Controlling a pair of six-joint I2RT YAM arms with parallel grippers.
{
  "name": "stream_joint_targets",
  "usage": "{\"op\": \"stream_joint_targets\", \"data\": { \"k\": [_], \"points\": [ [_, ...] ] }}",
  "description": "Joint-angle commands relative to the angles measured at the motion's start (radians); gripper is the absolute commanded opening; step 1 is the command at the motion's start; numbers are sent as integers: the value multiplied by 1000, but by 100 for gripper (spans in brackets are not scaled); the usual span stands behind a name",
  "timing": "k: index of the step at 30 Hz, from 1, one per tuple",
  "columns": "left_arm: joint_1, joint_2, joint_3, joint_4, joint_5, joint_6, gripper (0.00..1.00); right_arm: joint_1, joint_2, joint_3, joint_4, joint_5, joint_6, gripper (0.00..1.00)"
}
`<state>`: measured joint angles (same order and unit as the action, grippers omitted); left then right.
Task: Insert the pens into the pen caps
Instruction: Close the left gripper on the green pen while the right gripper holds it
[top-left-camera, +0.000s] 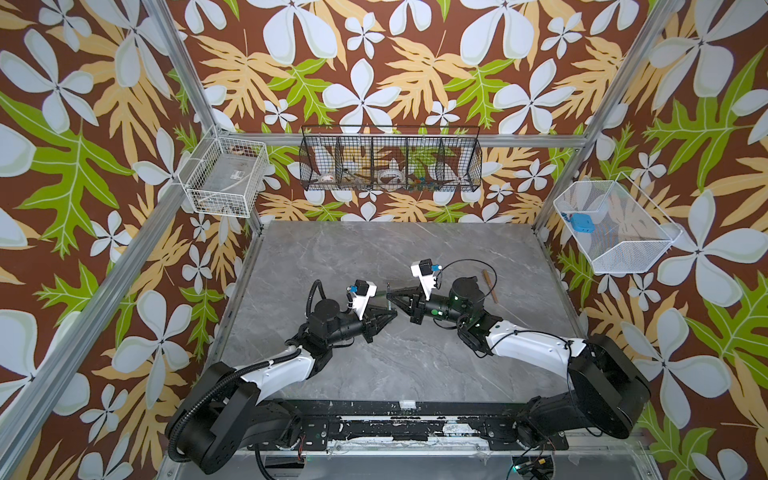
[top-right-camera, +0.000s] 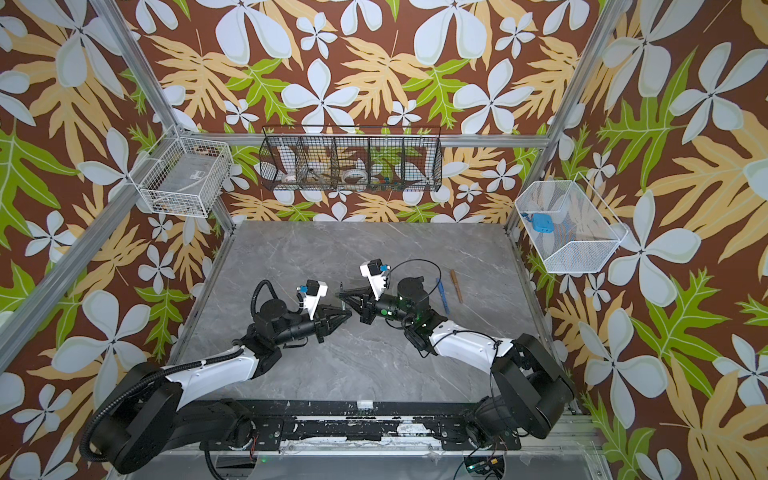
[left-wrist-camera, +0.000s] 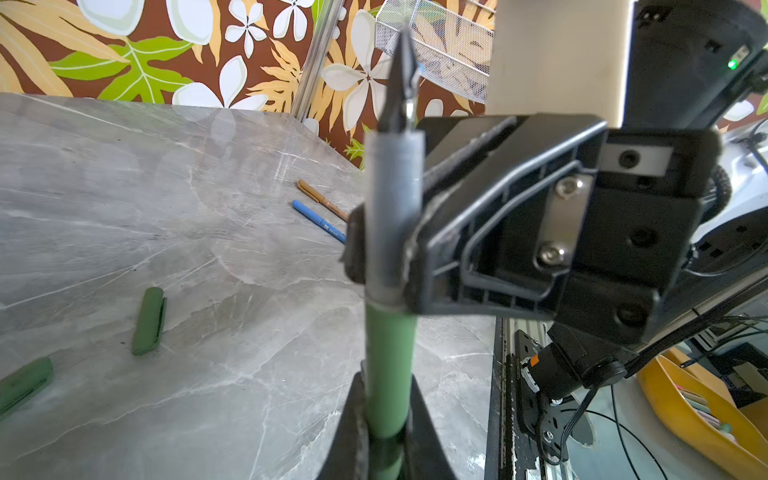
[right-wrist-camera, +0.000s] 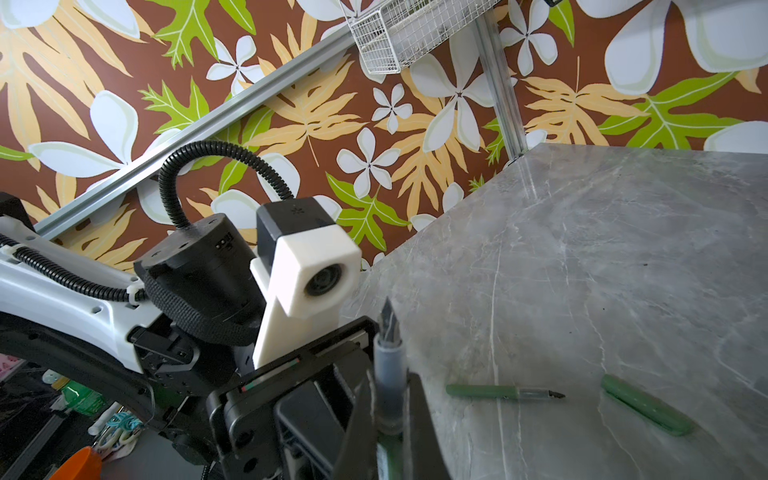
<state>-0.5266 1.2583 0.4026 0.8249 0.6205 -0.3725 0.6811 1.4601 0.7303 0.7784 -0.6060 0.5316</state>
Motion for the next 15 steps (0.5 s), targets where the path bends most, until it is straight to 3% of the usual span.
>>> {"op": "stream_joint_targets", "data": {
  "k": [1, 5, 8, 15],
  "points": [
    [-1, -3, 10, 29, 20, 19, 0, 2, -8, 6, 20, 5, 7, 10],
    [-1, -2, 13, 17, 15, 28, 0, 2, -51, 33, -115, 17, -61, 35],
    [-2, 6, 17, 13, 16, 28, 0, 3, -73, 84, -259, 4, -125, 45],
    [-1, 8, 21, 3, 17, 37, 0, 2, -48, 200, -531, 27, -235, 49]
  ]
}}
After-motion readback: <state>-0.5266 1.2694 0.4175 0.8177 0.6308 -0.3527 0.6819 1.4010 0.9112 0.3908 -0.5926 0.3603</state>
